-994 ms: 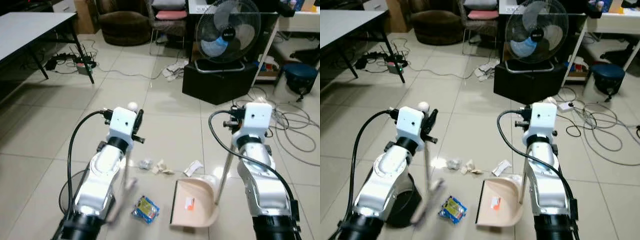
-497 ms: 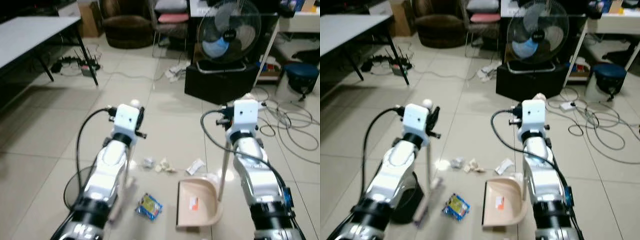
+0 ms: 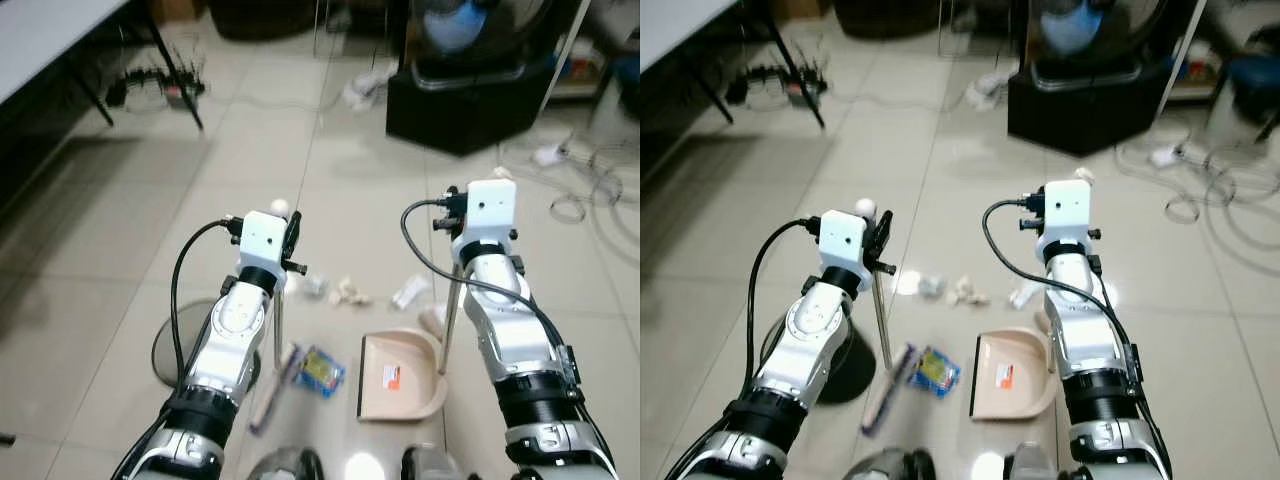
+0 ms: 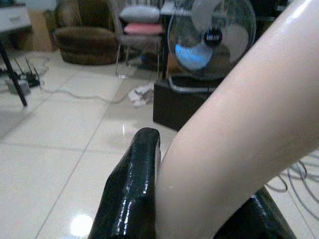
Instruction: Sweep floor
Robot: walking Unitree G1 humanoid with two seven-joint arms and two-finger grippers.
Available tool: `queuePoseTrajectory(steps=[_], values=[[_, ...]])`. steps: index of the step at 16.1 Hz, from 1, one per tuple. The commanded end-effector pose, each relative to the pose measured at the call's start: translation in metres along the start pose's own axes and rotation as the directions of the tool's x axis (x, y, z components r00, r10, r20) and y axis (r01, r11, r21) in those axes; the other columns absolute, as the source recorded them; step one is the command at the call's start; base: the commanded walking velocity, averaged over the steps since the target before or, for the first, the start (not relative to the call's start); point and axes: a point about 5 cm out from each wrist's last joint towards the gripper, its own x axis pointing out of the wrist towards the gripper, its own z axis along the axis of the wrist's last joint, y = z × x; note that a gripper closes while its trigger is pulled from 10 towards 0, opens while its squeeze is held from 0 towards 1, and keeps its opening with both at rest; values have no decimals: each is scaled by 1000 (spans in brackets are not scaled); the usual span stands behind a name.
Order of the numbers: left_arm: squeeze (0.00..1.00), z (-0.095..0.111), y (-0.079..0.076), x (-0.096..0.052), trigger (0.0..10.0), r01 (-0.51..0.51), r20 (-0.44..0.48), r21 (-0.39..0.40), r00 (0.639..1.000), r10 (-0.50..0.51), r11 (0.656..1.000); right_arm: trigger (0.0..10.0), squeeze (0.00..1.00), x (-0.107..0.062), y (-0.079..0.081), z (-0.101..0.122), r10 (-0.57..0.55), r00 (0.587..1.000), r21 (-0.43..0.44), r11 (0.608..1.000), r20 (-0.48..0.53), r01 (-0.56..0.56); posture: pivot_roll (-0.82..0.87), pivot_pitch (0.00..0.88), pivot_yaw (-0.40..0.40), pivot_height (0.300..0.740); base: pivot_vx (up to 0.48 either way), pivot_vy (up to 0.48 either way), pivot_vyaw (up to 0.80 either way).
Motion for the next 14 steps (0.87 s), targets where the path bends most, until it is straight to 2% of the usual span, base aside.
queuePoseTrajectory(steps=[1,4,8,10,12,14], values=[[0,7,2,4,10000,-24,50,19,998,23,1000,10000,0,5,-1,12,-6,998,-9,1000,59,6,-97,304,159,740,0,0,0],[0,9,-4,8,10000,-27,96,19,995,25,999,10000,0,5,1,15,8,995,-30,1000,103,-5,-103,324,135,740,0,0,0],[0,10,-12,12,10000,-38,120,24,992,35,999,10000,0,4,19,22,58,985,-37,998,160,-53,-100,336,134,740,0,0,0],[0,13,-15,17,10000,-28,139,76,990,17,997,10000,0,3,32,18,85,983,-42,996,161,-79,-93,345,141,740,0,0,0],[0,16,-14,23,10000,-27,139,56,990,19,998,10000,0,-1,42,12,109,983,-47,994,150,-103,-84,346,144,740,0,0,0],[0,22,-25,26,10000,26,156,-1,987,-25,1000,10000,0,-3,50,0,112,988,-56,993,111,-106,-61,344,152,740,0,0,0]])
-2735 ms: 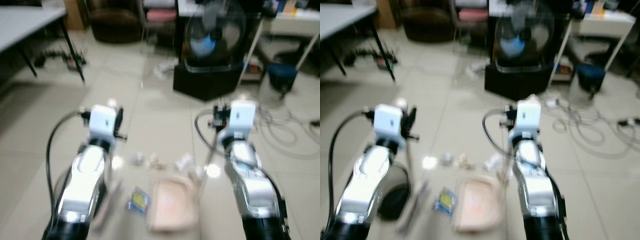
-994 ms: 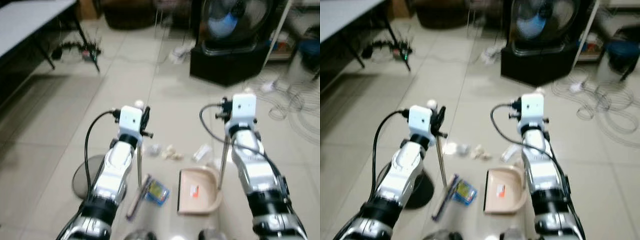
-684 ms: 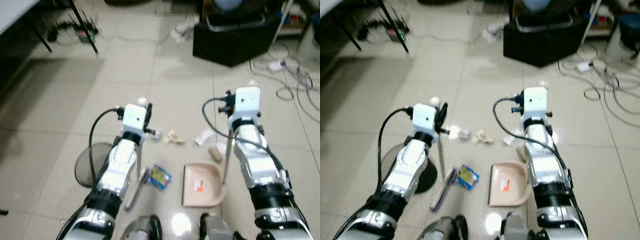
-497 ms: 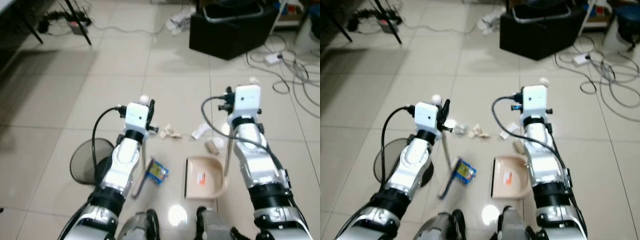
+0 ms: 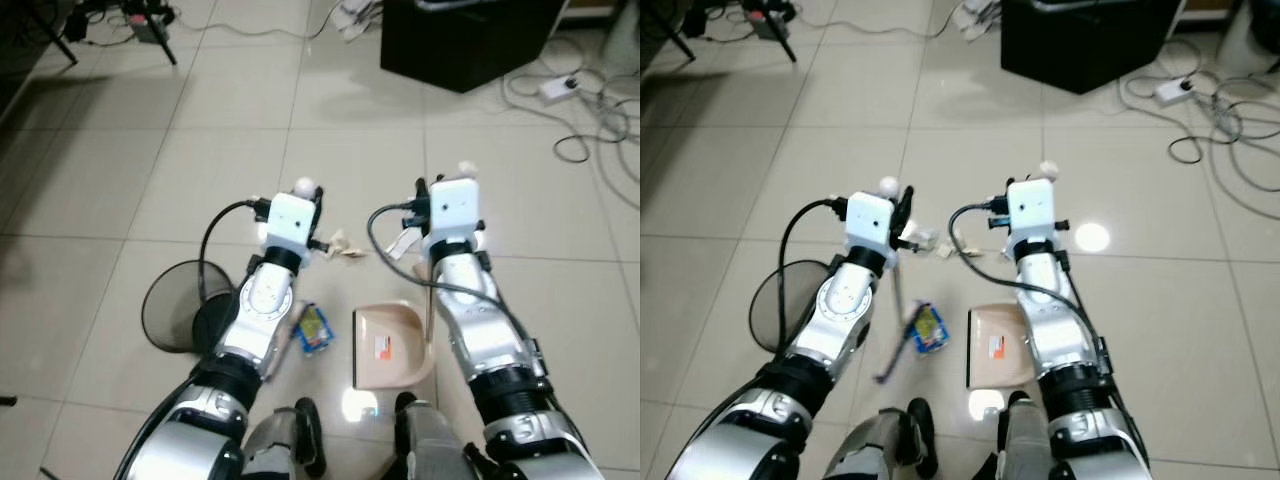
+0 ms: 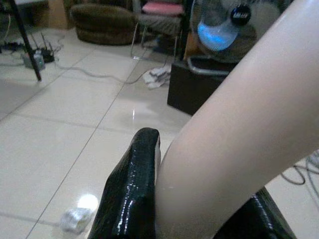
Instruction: Sweep floor
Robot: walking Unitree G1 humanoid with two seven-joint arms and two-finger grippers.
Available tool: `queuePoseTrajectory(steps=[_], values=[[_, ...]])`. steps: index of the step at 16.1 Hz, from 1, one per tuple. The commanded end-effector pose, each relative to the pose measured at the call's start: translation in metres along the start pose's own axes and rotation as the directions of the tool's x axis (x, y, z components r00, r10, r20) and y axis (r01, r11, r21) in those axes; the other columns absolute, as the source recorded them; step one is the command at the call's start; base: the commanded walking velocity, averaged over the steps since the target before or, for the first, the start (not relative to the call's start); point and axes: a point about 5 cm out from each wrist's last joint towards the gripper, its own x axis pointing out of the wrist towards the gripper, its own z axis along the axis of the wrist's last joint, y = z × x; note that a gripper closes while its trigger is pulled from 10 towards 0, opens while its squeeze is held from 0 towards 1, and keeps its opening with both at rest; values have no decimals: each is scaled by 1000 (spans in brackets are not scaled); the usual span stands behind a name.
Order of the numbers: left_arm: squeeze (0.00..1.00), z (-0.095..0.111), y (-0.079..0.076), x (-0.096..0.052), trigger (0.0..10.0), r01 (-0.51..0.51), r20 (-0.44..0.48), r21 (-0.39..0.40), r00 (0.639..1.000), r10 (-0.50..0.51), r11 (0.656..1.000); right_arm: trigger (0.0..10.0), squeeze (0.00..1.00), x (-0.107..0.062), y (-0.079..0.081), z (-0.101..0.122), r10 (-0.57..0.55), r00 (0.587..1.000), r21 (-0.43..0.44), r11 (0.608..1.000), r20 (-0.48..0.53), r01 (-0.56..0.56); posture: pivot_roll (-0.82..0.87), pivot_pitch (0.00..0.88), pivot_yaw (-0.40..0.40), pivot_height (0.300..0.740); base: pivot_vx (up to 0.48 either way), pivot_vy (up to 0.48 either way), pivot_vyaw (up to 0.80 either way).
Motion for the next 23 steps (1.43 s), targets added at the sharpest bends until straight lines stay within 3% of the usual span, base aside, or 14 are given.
queuePoseTrajectory(steps=[1,4,8,11,14,16,17,21,23], values=[[0,3,-1,1,10000,7,23,-26,1000,-6,1000,10000,0,-2,9,-2,20,1000,-12,1000,3,-20,-53,340,152,740,0,0,0],[0,9,-10,7,10000,13,37,-89,999,-9,996,10000,0,-2,14,-9,1,1000,-10,1000,-22,-1,-42,340,160,740,0,0,0],[0,25,-29,8,10000,151,88,-261,987,-132,953,10000,0,-3,13,-14,-36,999,10,999,-39,37,-27,323,169,740,0,0,0],[0,45,-24,9,10000,212,158,-332,973,-168,919,10000,0,-2,12,-16,-45,998,16,999,-46,46,-21,301,173,740,0,0,0],[0,58,-6,5,10000,342,193,-249,934,-300,906,10000,0,3,8,-17,-48,998,16,999,-50,49,-9,258,182,740,0,0,0],[0,63,5,6,10000,364,195,-226,926,-324,904,10000,0,6,5,-17,-53,997,17,998,-51,54,-7,234,182,740,0,0,0],[0,74,19,10,10000,380,206,-197,917,-340,904,10000,0,8,0,-18,-61,997,22,998,-52,63,-5,203,183,740,0,0,0],[0,91,37,15,10000,419,221,-150,897,-382,896,10000,0,8,-9,-22,-94,994,39,995,-61,97,-2,135,171,740,0,0,0],[0,97,51,16,10000,398,220,-105,903,-369,911,10000,0,4,-15,-27,-123,990,71,989,-71,128,-8,104,171,740,0,0,0]])
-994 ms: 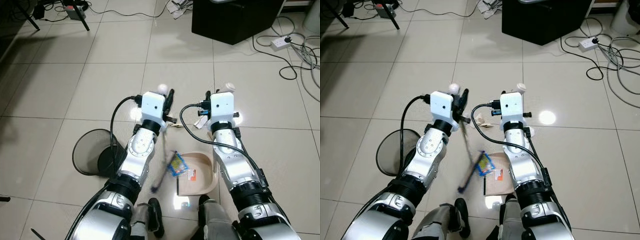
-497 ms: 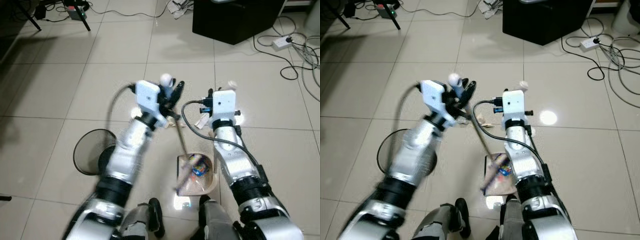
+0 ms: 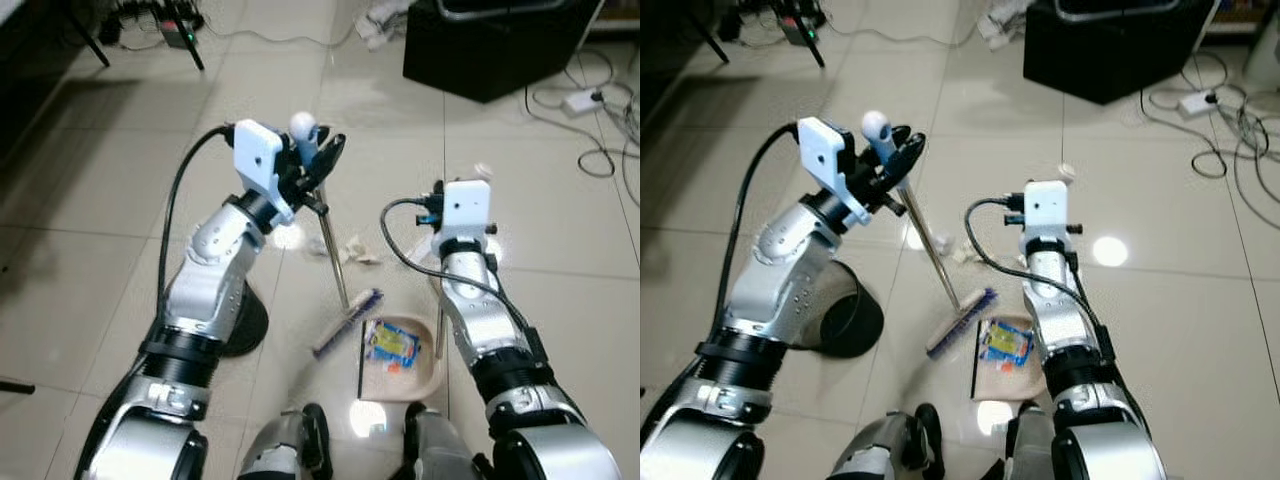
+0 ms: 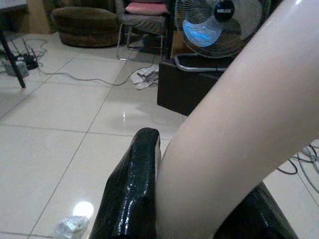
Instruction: Sweep floor
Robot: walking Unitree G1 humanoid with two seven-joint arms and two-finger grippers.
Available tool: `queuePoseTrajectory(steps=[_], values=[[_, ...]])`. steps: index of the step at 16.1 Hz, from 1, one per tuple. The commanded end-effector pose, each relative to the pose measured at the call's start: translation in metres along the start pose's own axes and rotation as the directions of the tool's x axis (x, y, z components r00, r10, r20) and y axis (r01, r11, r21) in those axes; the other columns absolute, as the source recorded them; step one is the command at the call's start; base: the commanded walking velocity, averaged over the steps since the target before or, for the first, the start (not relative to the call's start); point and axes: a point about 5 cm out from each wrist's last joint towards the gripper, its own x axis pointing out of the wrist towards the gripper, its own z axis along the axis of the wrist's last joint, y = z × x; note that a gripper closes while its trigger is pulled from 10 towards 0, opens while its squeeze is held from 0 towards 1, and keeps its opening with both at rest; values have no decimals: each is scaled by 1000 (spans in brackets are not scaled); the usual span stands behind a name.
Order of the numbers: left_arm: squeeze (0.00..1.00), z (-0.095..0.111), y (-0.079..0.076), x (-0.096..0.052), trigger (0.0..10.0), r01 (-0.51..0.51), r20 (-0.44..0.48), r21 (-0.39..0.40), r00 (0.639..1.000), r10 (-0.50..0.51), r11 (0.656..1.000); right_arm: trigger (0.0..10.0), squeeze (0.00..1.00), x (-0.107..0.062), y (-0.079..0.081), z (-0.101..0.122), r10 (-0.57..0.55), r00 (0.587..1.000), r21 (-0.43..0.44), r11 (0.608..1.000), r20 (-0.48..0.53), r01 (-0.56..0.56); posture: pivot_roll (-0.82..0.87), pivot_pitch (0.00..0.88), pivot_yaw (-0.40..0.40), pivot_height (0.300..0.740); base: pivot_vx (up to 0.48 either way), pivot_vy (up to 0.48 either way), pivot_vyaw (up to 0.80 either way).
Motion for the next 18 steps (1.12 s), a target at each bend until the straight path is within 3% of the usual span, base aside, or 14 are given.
queuePoseTrajectory(steps=[1,4,9,12,15,17,18], values=[[0,16,16,-3,10000,-35,36,65,999,33,997,10000,0,-6,0,-8,-12,1000,44,999,-25,14,-13,84,171,740,0,0,0],[0,9,27,-15,10000,-68,-30,124,997,72,990,10000,0,-12,-9,-11,-44,999,84,995,-27,47,-34,37,169,740,0,0,0],[0,-20,29,-49,10000,-176,-191,97,963,192,980,10000,0,-12,-30,3,-115,993,118,987,17,113,-81,0,146,740,0,0,0],[0,-33,23,-79,10000,-258,-260,82,927,271,963,10000,0,-12,-42,28,-110,993,136,985,51,102,-84,0,112,740,0,0,0],[0,-42,19,-104,10000,-333,-305,111,885,351,936,10000,0,-15,-38,53,-37,997,197,980,68,23,-98,0,102,740,0,0,0],[0,-46,18,-132,10000,-397,-354,164,831,429,903,10000,0,-15,-35,73,19,995,254,966,97,-43,-96,0,100,740,0,0,0],[0,-47,18,-137,10000,-409,-360,172,821,444,896,10000,0,-15,-36,75,22,994,262,964,103,-48,-94,0,99,740,0,0,0]])
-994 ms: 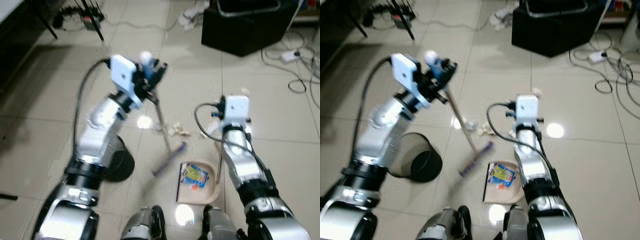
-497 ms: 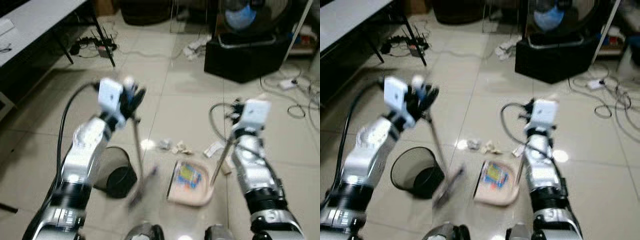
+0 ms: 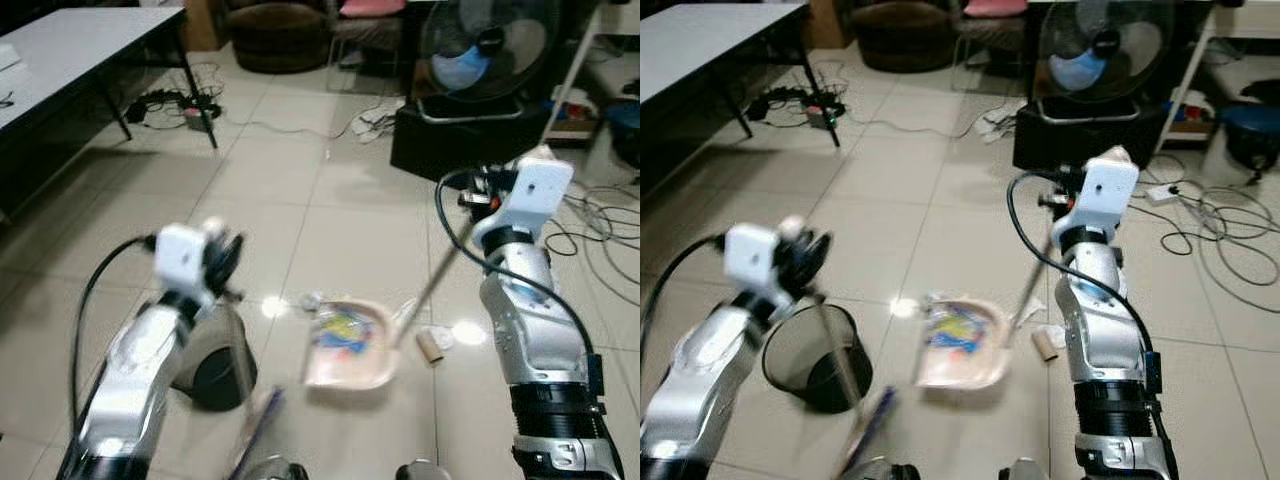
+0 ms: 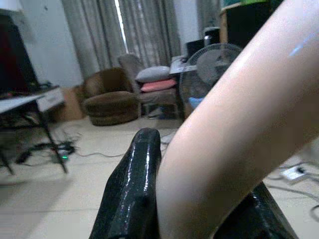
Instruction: Sweep floor
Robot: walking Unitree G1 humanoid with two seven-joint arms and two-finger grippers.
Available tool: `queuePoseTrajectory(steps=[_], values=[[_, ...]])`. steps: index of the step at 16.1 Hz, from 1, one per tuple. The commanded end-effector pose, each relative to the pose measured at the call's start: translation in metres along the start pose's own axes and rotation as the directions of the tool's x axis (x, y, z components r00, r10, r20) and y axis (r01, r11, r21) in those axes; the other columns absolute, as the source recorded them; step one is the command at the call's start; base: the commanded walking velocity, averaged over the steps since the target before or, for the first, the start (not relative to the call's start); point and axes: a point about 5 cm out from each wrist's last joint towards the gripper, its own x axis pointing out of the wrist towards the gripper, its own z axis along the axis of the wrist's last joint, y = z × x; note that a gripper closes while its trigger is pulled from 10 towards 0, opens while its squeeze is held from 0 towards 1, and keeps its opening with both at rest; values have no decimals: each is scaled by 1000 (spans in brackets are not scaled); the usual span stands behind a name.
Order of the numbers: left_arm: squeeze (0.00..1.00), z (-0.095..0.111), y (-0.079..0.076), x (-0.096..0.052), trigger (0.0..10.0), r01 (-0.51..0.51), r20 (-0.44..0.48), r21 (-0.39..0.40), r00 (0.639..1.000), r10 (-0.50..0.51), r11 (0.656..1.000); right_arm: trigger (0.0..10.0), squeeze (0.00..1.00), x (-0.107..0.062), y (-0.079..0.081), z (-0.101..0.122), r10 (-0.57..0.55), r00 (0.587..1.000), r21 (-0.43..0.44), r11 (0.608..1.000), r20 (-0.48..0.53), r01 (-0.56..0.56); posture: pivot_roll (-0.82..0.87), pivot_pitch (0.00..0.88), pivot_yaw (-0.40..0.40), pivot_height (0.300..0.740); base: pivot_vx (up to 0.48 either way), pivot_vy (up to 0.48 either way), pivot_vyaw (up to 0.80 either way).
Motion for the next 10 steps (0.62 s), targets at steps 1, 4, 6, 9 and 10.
queuePoseTrajectory(steps=[1,4,6,9,10], values=[[0,2,11,-9,10000,-52,-13,28,999,52,998,10000,0,3,4,20,19,998,48,999,52,-22,-91,0,100,740,0,0,0],[0,-13,12,-34,10000,-88,-59,66,994,91,994,10000,0,12,3,59,29,996,135,990,86,-40,-80,0,95,740,0,0,0],[0,-13,6,-40,10000,-95,-61,48,993,97,994,10000,0,17,6,88,74,986,111,990,149,-91,-78,0,95,740,0,0,0],[0,-14,5,-41,10000,-91,-62,51,994,94,995,10000,0,17,7,91,83,984,110,989,155,-101,-78,0,95,740,0,0,0],[0,-14,5,-41,10000,-91,-62,51,994,94,995,10000,0,17,7,91,83,984,110,989,155,-101,-78,0,95,740,0,0,0]])
